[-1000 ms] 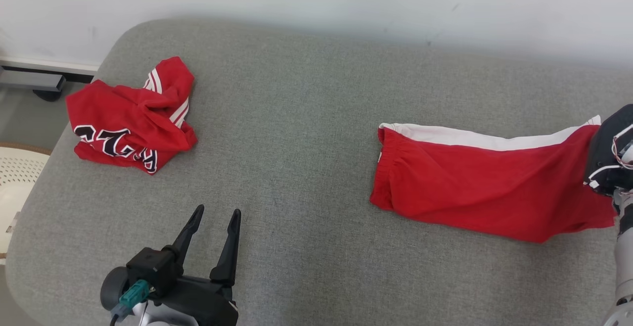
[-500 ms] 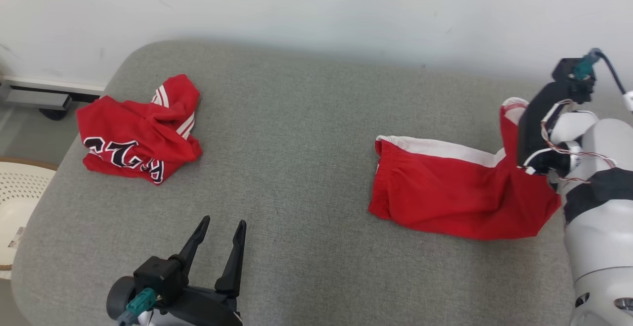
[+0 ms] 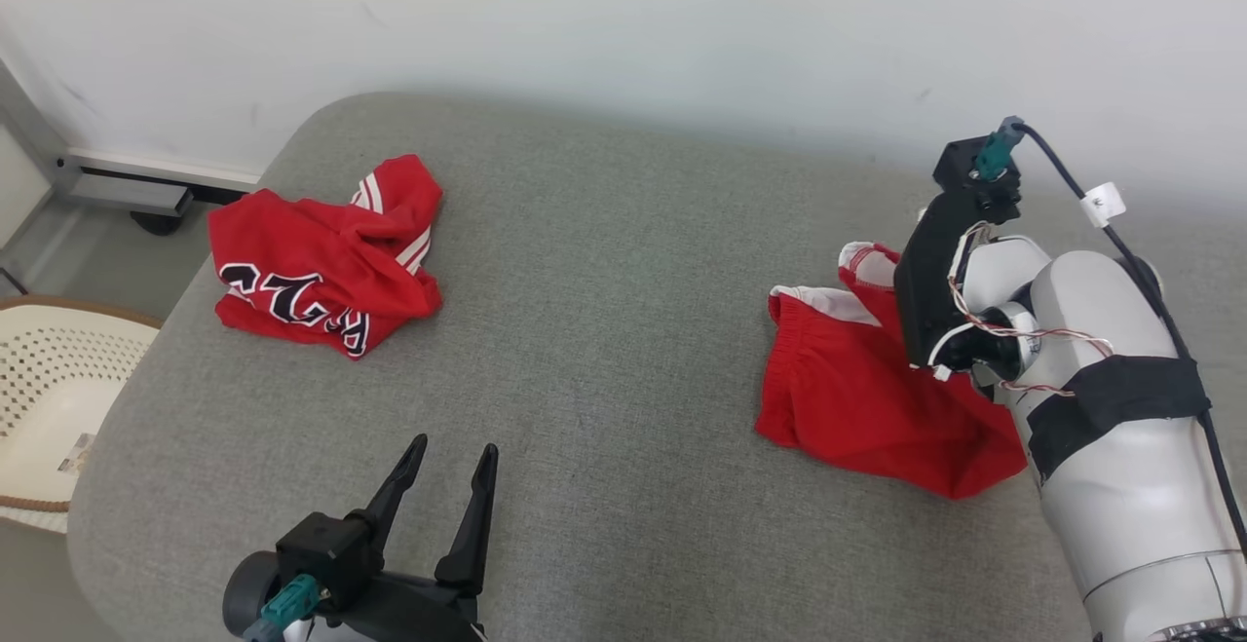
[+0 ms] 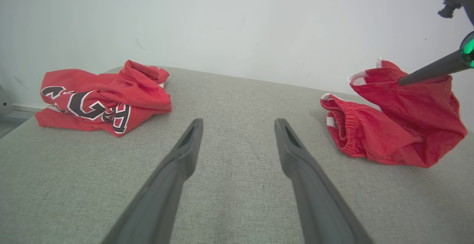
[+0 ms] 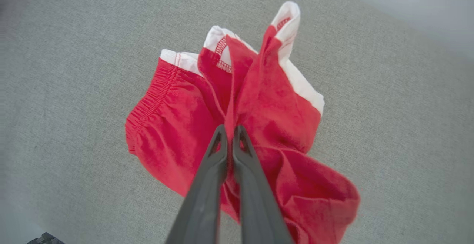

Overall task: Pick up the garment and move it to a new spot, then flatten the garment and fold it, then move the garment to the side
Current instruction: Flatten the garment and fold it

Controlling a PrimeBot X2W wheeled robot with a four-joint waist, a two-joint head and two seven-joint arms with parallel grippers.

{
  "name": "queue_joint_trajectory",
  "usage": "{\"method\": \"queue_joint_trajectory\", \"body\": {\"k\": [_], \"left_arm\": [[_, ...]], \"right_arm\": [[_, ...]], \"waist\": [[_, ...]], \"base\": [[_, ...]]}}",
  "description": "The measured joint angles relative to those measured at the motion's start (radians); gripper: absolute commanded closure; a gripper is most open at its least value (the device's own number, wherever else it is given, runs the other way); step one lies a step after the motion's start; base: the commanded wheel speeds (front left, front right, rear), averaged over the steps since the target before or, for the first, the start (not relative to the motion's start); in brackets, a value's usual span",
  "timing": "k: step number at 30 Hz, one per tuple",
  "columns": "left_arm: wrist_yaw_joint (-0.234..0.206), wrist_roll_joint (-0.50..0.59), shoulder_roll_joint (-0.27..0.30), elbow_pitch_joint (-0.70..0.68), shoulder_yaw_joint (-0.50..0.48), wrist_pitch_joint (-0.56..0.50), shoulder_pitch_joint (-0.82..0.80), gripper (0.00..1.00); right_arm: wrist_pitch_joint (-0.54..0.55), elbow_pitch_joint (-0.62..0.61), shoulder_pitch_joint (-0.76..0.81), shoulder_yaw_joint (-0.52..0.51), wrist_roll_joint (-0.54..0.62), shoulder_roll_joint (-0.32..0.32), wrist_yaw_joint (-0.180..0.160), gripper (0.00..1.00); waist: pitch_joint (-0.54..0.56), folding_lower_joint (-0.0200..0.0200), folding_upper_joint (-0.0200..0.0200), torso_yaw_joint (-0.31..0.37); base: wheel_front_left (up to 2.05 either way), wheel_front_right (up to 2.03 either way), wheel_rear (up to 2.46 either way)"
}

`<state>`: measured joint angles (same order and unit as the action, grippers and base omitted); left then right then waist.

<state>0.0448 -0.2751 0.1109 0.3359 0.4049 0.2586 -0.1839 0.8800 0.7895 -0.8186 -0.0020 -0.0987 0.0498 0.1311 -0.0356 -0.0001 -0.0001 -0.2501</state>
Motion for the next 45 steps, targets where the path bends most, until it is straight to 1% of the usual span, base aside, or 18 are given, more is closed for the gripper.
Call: {"method": "queue_joint_trajectory", "body": {"k": [6, 15, 19, 29, 30, 31, 32, 33, 39, 45], "left_arm": [[0.001, -0.005, -0.005, 0.002, 0.012, 0.0, -0.003, 0.0], [0.006, -0.009, -0.014, 0.012, 0.025, 0.001, -0.019, 0.0], [0.006, -0.011, -0.017, 0.018, 0.027, 0.001, -0.024, 0.0], [0.007, -0.014, -0.023, 0.026, 0.033, 0.002, -0.031, 0.0], [0.007, -0.014, -0.024, 0.026, 0.034, 0.002, -0.032, 0.0], [0.007, -0.015, -0.026, 0.027, 0.035, 0.002, -0.033, 0.0], [0.007, -0.015, -0.028, 0.028, 0.035, 0.002, -0.034, 0.0], [0.007, -0.015, -0.029, 0.028, 0.035, 0.002, -0.035, 0.0], [0.005, -0.016, -0.032, 0.028, 0.03, 0.002, -0.039, 0.0], [0.0, -0.016, -0.03, 0.026, 0.018, 0.002, -0.04, 0.0]], "right_arm": [[0.003, 0.004, 0.004, 0.051, -0.055, 0.0, 0.0, 1.0], [-0.054, 0.053, -0.023, 0.115, -0.109, 0.0, 0.0, 1.0], [-0.072, 0.086, -0.038, 0.155, -0.135, -0.001, 0.0, 1.0], [-0.135, 0.175, -0.059, 0.211, -0.167, -0.001, 0.0, 1.0], [-0.144, 0.186, -0.06, 0.214, -0.171, 0.0, 0.0, 0.93], [-0.15, 0.198, -0.061, 0.22, -0.176, 0.0, 0.0, 0.93], [-0.155, 0.208, -0.061, 0.227, -0.179, 0.0, 0.0, 0.63], [-0.166, 0.215, -0.063, 0.231, -0.183, 0.0, 0.0, 0.0], [-0.294, 0.244, -0.1, 0.231, -0.209, -0.001, 0.0, 0.0], [-0.402, 0.288, -0.151, 0.224, -0.226, -0.001, 0.0, 0.0]], "waist": [[-0.009, 0.0, 0.0001, -0.021], [-0.029, 0.0001, 0.0001, -0.051], [-0.035, 0.0, 0.0, -0.065], [-0.044, 0.0, 0.0001, -0.09], [-0.045, 0.0, 0.0, -0.093], [-0.047, 0.0001, 0.0001, -0.096], [-0.048, 0.0001, 0.0001, -0.099], [-0.049, 0.0001, 0.0001, -0.101], [-0.054, 0.0001, 0.0001, -0.104], [-0.047, 0.0, 0.0001, -0.085]], "base": [[0.0, 0.0, 0.0], [0.0, 0.0, 0.0], [0.0, 0.0, 0.0], [0.0, 0.0, 0.0], [0.0, 0.0, 0.0], [0.0, 0.0, 0.0], [0.0, 0.0, 0.0], [0.0, 0.0, 0.0], [0.0, 0.0, 0.0], [0.0, 0.0, 0.0]]}}
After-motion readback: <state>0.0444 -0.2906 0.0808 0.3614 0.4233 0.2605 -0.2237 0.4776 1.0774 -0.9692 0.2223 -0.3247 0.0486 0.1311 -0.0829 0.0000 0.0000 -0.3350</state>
